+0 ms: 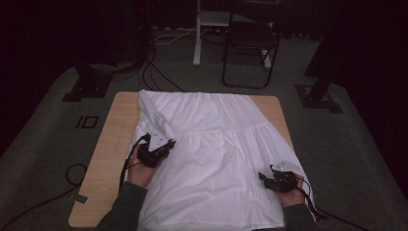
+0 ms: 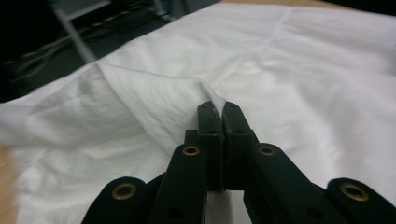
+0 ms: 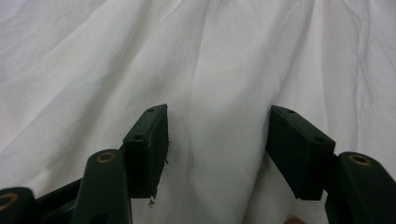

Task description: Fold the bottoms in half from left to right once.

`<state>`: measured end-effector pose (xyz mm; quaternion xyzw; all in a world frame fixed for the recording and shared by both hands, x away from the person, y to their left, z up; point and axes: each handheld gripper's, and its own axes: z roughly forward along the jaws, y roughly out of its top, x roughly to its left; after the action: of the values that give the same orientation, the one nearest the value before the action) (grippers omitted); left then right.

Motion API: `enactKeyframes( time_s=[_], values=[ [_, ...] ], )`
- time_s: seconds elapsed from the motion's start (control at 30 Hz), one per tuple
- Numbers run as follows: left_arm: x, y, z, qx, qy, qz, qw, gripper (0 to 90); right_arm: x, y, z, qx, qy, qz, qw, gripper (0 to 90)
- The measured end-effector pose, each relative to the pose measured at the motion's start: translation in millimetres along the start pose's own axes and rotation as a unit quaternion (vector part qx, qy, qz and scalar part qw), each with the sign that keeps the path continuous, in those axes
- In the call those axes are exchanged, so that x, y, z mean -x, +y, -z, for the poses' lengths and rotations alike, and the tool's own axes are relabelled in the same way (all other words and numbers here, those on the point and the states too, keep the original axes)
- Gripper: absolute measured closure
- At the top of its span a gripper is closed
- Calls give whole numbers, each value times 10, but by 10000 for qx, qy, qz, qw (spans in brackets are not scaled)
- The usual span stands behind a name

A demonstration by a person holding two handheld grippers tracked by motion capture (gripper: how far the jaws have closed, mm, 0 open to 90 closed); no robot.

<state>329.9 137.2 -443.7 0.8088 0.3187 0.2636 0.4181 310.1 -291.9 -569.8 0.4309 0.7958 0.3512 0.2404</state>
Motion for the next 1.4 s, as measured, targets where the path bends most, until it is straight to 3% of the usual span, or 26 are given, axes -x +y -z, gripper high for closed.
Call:
enactKeyframes(
  time_s=[0.13,0.23,0.27,0.3,0.37,0.47,0.5,0.57,0.63,0.7,0.73,0.77,0.83,0.93,1.03,1.2,1.23,1.4],
  values=[
    [207,170,-177,93,-421,-38,9991,886,4,1,-8,13,9,-21,10000,388],
    [425,270,-315,131,-806,-79,9966,886,-1,6,-9,9,-13,-3,10000,388],
    [425,270,-315,131,-806,-79,9966,885,-1,6,-9,9,-13,-3,10000,388],
    [554,295,-403,88,-1011,-155,9947,885,-11,16,-8,-7,-39,23,10000,400],
    [681,276,-551,-101,-1189,-194,9927,882,-25,34,1,7,-79,49,10000,411],
    [709,184,-694,-344,-1365,-90,9900,770,-68,106,63,144,-121,115,9998,418],
    [702,166,-690,-357,-1331,-72,9904,675,-100,153,99,215,-125,160,9996,418],
    [647,141,-601,-294,-1246,-24,9918,599,-172,237,155,331,-80,272,9990,418],
    [552,121,-439,-196,-1091,-24,9938,563,-258,323,189,401,-8,383,9985,420],
    [437,77,-267,-162,-794,-46,9967,554,-349,410,210,440,67,478,9979,435],
    [437,77,-267,-162,-794,-46,9967,548,-349,410,210,440,67,478,9979,435],
    [308,1,-119,-227,-490,-31,9985,547,-438,501,213,477,129,548,9973,477],
    [182,-108,-3,-274,-202,45,9994,542,-522,596,200,507,325,557,9966,541],
    [9,-311,125,-421,167,224,9987,542,-638,734,144,549,592,618,9948,609],
    [-76,-467,168,-531,332,370,9974,538,-794,904,43,592,899,706,9917,620],
    [-119,-658,182,-689,451,488,9954,516,-1002,1102,-99,607,1244,815,9870,551],
    [-145,-744,201,-741,483,581,9944,509,-1113,1197,-183,624,1387,927,9840,498],
    [-219,-923,253,-838,599,872,9908,497,-1333,1326,-354,474,1633,1106,9792,403]
  ],
)
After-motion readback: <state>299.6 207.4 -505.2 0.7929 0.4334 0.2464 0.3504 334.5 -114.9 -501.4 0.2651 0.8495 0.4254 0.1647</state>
